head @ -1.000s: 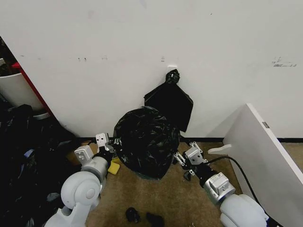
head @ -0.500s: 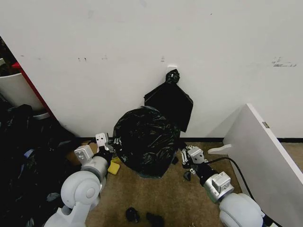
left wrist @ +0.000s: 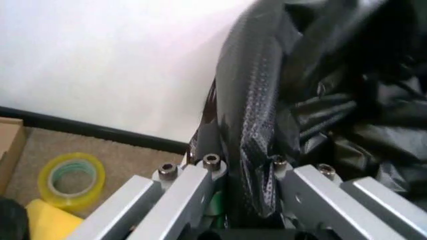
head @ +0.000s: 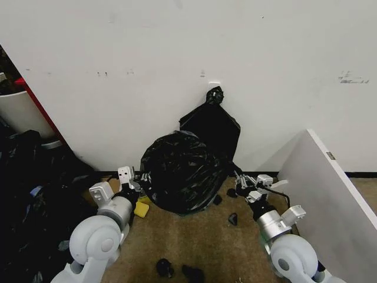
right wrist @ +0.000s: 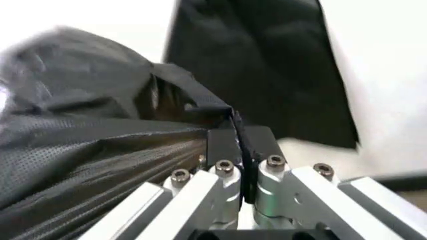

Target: Place the garbage bag over the trash bin.

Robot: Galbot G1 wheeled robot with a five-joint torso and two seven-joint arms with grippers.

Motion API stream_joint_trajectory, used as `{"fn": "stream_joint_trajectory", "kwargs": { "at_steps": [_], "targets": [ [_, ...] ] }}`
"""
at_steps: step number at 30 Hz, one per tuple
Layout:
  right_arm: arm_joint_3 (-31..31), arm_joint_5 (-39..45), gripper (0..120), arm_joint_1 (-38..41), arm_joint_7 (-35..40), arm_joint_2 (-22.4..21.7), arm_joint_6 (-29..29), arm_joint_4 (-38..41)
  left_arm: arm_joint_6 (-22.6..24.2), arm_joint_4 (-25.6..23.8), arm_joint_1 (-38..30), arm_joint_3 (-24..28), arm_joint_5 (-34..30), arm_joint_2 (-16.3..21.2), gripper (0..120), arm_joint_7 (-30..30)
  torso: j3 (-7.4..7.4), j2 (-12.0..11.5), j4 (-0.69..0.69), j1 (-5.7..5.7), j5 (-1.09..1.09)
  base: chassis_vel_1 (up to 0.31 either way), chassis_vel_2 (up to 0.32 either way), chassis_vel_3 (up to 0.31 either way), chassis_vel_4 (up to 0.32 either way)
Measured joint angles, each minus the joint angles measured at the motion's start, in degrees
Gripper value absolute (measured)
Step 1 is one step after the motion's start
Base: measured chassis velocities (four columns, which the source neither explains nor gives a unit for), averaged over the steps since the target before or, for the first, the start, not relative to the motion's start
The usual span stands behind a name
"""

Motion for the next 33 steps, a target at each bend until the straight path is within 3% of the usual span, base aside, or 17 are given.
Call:
{"fn": "stream_joint_trajectory", "kwargs": {
  "at_steps": [7,10,12,13,17,19,20,23,25,29,33],
  "targets": [
    [-0.6,-0.5,0,-1.1,-0.6,0.7,-1.0,-1.6,0.5,-1.3,-0.7,-1.9,-2.6,0.2,1,-0.2,0.0,0.0,0.0,0.0,0.0,0.0,0.0,0.0,0.0],
    [-1.6,-5.3,0,-1.9,-5.5,0.7,1.8,-3.0,0.3,-1.3,-1.3,-2.5,-3.5,0.0,1,-0.6,0.0,0.0,0.0,0.0,-0.01,0.0,0.0,0.0,0.0],
    [-2.2,-12.1,0,-1.9,-8.4,0.9,5.0,-4.9,0.2,-1.3,-1.5,-2.6,-3.9,-0.2,1,-0.7,0.0,0.0,0.0,0.0,-0.01,0.0,0.0,0.0,0.0],
    [-2.2,-21.0,0,-1.4,-9.0,1.4,8.3,-7.5,0.2,-1.2,-1.6,-2.5,-4.0,-0.3,1,-0.8,0.0,0.0,-0.01,0.0,0.0,0.0,0.0,0.0,0.0],
    [0.2,-43.9,7,0.6,-3.1,2.7,12.4,-14.1,-0.1,-0.8,-1.6,-2.3,-3.9,-0.5,1,-0.8,0.0,0.0,0.01,0.0,0.03,0.0,0.0,0.0,0.0],
    [0.5,-45.7,10,0.6,-1.6,2.7,11.9,-14.2,-0.2,-0.7,-1.6,-2.3,-3.9,-0.5,1,-0.8,0.0,0.0,0.01,0.0,0.02,0.0,0.0,0.0,0.0],
    [0.6,-47.5,15,0.3,2.5,2.5,8.9,-13.5,-0.5,-0.3,-1.7,-2.1,-3.7,-0.5,1,-0.8,0.0,0.0,0.01,0.0,0.0,0.0,0.0,0.0,0.0],
    [0.3,-42.0,28,-1.7,15.0,1.5,-3.5,-7.4,-1.1,1.3,-2.0,-1.1,-2.6,-0.6,1,-0.8,0.0,0.0,-0.01,0.0,-0.04,0.0,0.0,0.0,0.0],
    [0.3,-34.9,36,-2.1,20.1,1.4,-7.9,-3.7,-1.6,2.1,-2.0,-0.3,-1.7,-0.8,1,-0.8,0.0,0.0,-0.01,0.0,0.02,0.0,0.0,0.0,0.0],
    [0.7,-26.1,48,-2.3,24.0,1.7,-8.0,3.2,-2.9,3.3,-1.7,0.7,0.6,-1.3,1,-0.3,0.0,0.0,-0.01,0.0,0.0,0.0,0.0,0.0,0.0],
    [-0.2,-22.0,63,-3.3,20.9,1.1,-4.5,12.9,-5.1,4.3,-0.7,1.2,3.8,-1.7,1,0.4,0.0,0.0,0.0,0.0,-0.04,0.0,0.0,0.0,0.0]
  ]
}}
